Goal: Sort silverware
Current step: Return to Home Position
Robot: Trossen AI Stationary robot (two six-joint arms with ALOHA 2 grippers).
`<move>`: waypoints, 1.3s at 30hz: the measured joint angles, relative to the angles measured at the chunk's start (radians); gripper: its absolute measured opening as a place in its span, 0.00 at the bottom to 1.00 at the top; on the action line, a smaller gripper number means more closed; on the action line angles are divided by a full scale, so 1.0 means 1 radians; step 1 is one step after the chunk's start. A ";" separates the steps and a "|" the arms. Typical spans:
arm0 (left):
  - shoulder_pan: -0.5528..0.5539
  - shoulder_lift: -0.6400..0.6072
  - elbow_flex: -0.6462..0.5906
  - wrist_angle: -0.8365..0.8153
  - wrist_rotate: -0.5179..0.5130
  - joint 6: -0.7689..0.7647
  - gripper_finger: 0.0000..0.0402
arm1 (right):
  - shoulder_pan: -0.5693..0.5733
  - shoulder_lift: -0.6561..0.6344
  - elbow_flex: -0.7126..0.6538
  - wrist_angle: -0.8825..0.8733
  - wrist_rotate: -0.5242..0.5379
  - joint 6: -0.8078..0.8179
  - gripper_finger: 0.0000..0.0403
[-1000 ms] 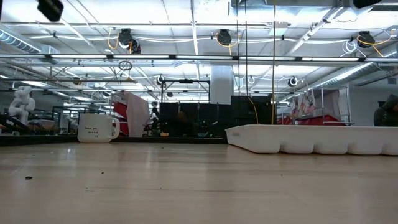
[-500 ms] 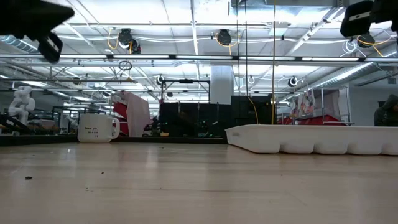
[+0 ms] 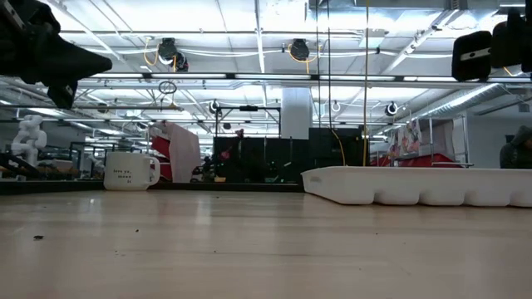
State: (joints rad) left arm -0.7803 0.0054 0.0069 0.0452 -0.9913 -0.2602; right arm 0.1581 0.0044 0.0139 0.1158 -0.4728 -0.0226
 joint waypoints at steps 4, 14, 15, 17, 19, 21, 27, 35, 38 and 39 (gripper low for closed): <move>0.000 0.000 0.000 0.000 0.003 0.008 0.03 | 0.000 0.000 0.000 -0.037 0.003 -0.017 0.25; 0.000 0.001 -0.001 0.030 0.345 0.061 0.03 | 0.000 0.044 0.000 -0.040 0.007 -0.096 0.25; 0.000 0.001 -0.001 0.031 0.372 0.068 0.03 | 0.000 0.056 0.000 -0.040 0.009 -0.105 0.25; 0.000 0.001 -0.001 0.031 0.427 0.083 0.03 | 0.000 0.080 0.000 -0.041 0.022 -0.121 0.25; 0.000 0.001 -0.001 0.030 0.481 0.088 0.03 | 0.000 0.102 0.000 -0.042 0.053 -0.124 0.25; 0.000 0.001 -0.001 0.029 0.555 0.097 0.03 | 0.000 0.118 0.000 -0.045 0.104 -0.116 0.25; 0.000 0.000 -0.001 0.037 0.826 0.113 0.03 | 0.000 0.127 0.000 -0.043 0.153 -0.100 0.25; 0.000 0.001 -0.001 0.005 0.808 0.062 0.03 | 0.000 0.127 0.000 -0.048 0.157 -0.097 0.25; 0.000 0.001 -0.001 0.004 0.807 0.059 0.03 | 0.000 0.127 0.000 -0.047 0.157 -0.095 0.25; 0.000 0.001 -0.001 0.004 0.807 0.059 0.03 | 0.000 0.127 0.000 -0.048 0.157 -0.094 0.25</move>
State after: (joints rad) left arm -0.7803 0.0063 0.0055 0.0494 -0.1844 -0.2014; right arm 0.1577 0.1314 0.0143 0.0681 -0.3157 -0.1169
